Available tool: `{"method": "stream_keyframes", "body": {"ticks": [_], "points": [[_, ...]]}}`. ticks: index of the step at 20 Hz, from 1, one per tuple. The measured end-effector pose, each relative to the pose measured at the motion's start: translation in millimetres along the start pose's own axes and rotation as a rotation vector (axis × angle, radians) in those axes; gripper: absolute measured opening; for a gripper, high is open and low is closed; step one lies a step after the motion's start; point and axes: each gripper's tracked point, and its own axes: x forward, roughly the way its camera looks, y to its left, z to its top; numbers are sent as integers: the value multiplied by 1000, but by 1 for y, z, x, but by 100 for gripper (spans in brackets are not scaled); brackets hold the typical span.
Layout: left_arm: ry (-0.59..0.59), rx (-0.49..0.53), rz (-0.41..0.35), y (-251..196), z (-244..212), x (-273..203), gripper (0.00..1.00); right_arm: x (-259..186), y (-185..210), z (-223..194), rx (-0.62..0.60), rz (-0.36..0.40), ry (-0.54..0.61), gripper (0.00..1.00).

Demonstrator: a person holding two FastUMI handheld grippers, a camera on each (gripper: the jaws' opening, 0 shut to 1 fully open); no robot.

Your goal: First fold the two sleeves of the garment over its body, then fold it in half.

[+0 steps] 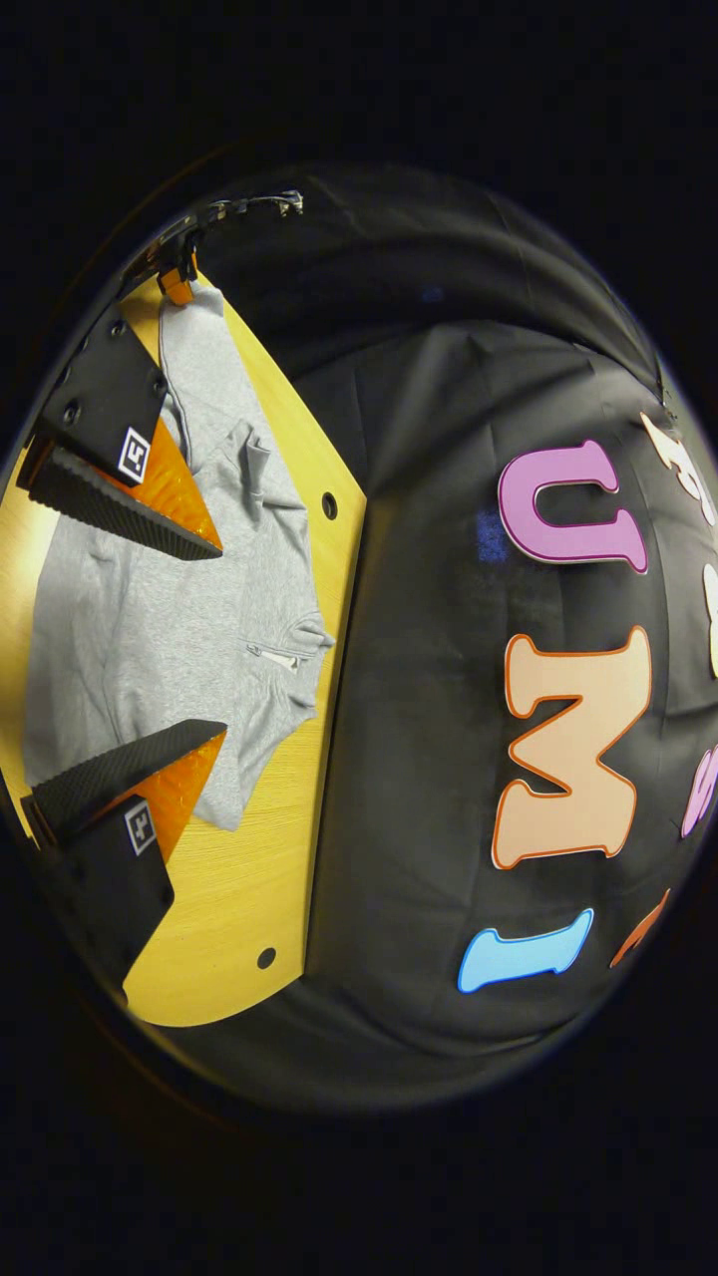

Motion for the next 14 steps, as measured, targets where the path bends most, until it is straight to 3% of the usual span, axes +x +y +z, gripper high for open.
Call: {"method": "stream_keyframes", "body": {"ticks": [3,5,6,8,14], "points": [[22,2,-54,-12,2,2,41,-3,-1,0,5,2,-6,99],[53,-16,-49,-13,3,2,13,-6,-2,0,5,1,-14,99],[65,-27,-43,-12,6,2,7,-8,-2,0,4,1,-17,96],[93,-37,-39,-14,8,1,0,-12,-6,1,0,-3,-24,99],[-8,1,-64,-37,72,-1,0,-28,-29,-3,8,-29,-40,99]]}}
